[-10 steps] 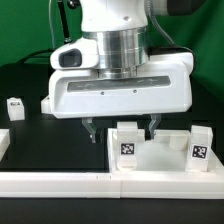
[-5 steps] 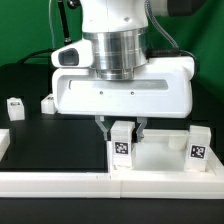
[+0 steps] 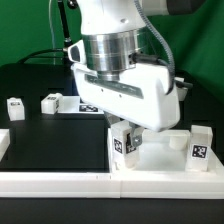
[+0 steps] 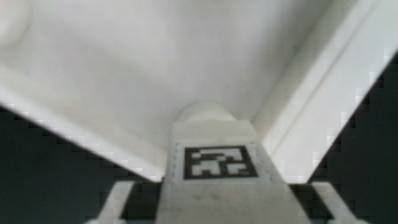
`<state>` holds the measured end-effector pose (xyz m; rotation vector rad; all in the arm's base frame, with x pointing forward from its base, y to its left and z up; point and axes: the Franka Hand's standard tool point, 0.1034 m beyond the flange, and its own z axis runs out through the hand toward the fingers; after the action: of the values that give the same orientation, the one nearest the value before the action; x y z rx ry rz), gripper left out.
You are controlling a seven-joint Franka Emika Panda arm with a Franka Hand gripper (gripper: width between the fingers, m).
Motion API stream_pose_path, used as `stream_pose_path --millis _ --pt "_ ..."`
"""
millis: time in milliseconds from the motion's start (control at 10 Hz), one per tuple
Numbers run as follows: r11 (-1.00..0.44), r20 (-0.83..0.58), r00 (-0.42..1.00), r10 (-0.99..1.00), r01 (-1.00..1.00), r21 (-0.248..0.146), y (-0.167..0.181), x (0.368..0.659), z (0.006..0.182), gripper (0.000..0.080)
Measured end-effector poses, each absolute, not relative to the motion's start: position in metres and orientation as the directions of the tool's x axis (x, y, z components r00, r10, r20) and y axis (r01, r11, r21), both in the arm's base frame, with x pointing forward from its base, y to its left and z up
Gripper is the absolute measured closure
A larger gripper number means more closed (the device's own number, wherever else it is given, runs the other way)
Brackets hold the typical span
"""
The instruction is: Assemble square table
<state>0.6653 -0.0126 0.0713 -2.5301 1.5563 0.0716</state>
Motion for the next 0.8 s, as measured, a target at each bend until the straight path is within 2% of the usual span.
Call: stream_pose_path --millis 200,400,500,600,700,800 --pt "-0.130 -0.210 0.145 -0.967 -0.988 -0.085 -0.0111 0.6676 0.0702 0.0512" --pt "0.150 -0.246 -0.137 -0.960 -0.988 -0.034 -0.0082 0.6697 0.0709 0.0512" --pt "0.169 -0.248 -0.157 -0.956 -0.985 -0.027 -0.0077 0.6697 0.0712 0.0512" --pt "0.176 -0.247 -0.164 -0.955 -0.984 -0.025 -0.0080 0.6695 0.0708 0.0414" --pt "0.119 -0.244 -0.106 -0.964 -0.992 -0.040 -0.0080 0.6694 0.0709 0.0414" --pt "-0.132 -0.219 0.151 -0.964 -0.986 -0.099 -0.0075 0.6695 0.0716 0.0241"
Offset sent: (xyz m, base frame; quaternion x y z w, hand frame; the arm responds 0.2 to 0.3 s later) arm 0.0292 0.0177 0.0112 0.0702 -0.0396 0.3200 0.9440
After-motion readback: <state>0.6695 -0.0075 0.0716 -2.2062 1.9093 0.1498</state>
